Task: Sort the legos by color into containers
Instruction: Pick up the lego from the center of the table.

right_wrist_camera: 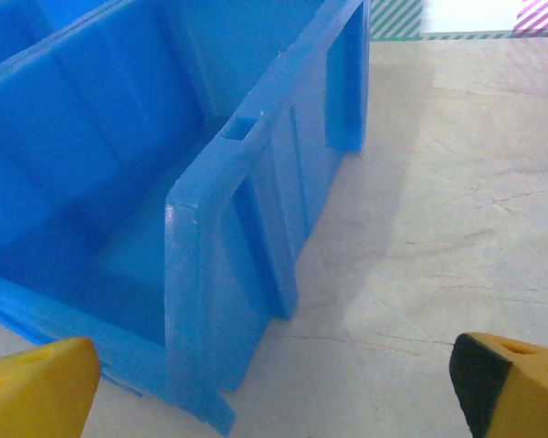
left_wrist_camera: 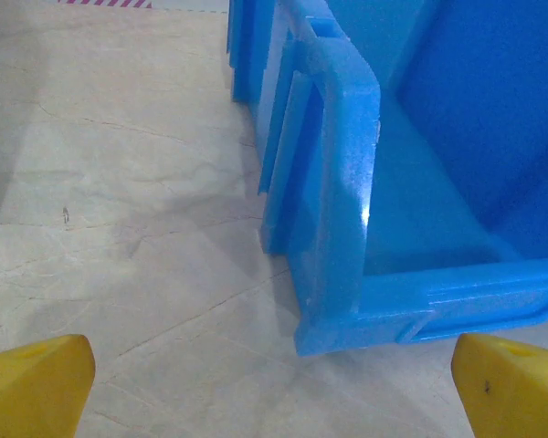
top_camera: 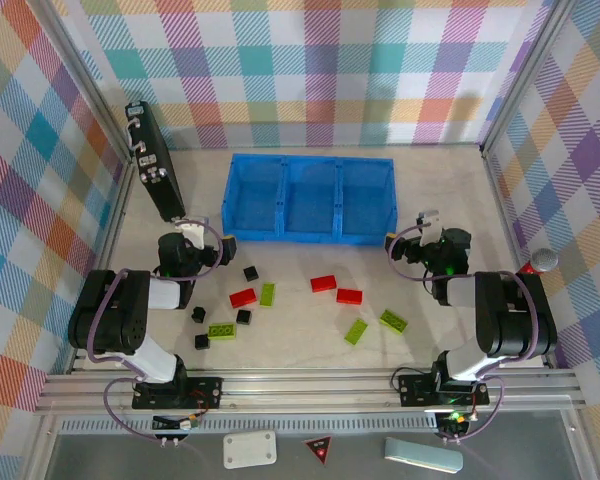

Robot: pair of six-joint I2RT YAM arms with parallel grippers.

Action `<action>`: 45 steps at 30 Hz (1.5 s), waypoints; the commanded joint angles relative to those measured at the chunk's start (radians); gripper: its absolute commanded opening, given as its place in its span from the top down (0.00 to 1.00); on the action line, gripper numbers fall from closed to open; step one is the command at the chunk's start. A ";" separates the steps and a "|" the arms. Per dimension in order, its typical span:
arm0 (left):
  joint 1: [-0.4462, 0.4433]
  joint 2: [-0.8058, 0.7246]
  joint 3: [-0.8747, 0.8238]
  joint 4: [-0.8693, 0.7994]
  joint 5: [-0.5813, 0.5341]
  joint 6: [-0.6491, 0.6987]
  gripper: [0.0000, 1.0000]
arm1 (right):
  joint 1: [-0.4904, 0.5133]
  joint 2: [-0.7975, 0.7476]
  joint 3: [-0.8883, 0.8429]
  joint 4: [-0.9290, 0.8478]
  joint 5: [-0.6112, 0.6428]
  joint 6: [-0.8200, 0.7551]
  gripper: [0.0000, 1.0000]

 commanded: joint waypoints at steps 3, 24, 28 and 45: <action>0.010 0.001 -0.007 0.034 0.023 0.019 0.00 | -0.007 0.000 -0.005 0.029 -0.024 -0.014 0.01; 0.010 0.000 -0.009 0.036 0.022 0.020 0.00 | -0.006 -0.001 -0.007 0.029 -0.023 -0.013 0.01; 0.010 -0.001 -0.010 0.036 0.022 0.019 0.00 | -0.006 -0.001 -0.005 0.028 -0.022 -0.013 0.01; 0.009 0.004 -0.006 0.033 -0.047 -0.007 0.00 | -0.005 0.003 0.008 0.008 0.089 0.027 0.01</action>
